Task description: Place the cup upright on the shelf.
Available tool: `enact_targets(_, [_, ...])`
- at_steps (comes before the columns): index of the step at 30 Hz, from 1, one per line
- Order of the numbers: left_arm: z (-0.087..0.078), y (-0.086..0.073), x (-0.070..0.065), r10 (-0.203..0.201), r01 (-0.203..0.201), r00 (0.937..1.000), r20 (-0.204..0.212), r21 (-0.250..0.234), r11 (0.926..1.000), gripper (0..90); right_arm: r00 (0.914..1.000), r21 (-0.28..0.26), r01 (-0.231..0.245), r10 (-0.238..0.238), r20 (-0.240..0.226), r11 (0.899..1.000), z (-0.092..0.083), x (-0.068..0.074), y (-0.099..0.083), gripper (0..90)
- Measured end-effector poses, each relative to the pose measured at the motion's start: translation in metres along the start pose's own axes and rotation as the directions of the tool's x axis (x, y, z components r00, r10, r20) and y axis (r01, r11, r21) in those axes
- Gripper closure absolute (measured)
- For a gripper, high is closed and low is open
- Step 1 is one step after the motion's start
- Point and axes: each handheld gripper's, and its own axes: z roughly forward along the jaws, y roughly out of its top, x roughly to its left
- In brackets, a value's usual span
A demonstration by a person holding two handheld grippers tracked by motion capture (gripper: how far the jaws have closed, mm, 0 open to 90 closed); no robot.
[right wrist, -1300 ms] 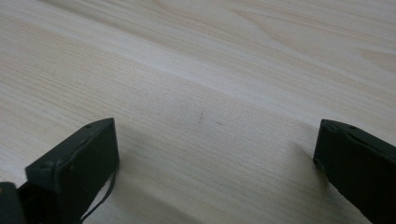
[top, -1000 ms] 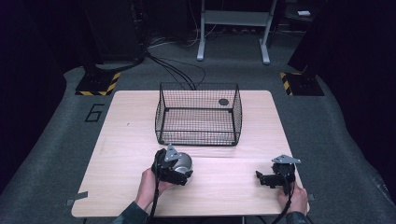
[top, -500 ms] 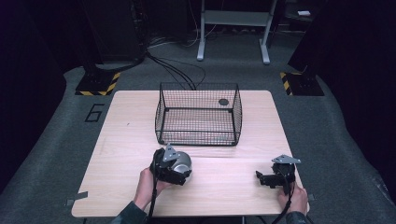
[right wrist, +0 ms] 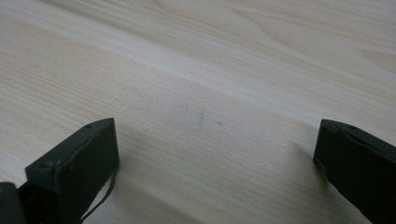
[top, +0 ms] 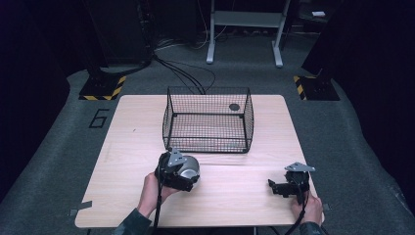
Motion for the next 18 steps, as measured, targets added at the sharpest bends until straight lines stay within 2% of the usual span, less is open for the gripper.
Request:
enact_targets(16, [-0.010,0.014,0.005,0.018,-0.018,0.9998,0.002,-0.012,0.9998,5.9,1.0000,0.000,0.000,0.000,0.000,1.000,0.000,0.000,0.000,0.0])
enact_targets(18, [-0.010,0.015,0.005,0.019,-0.019,0.9998,-0.009,-0.017,0.9997,5.9,1.0000,0.001,0.000,0.000,0.000,1.000,0.000,0.000,0.000,0.0])
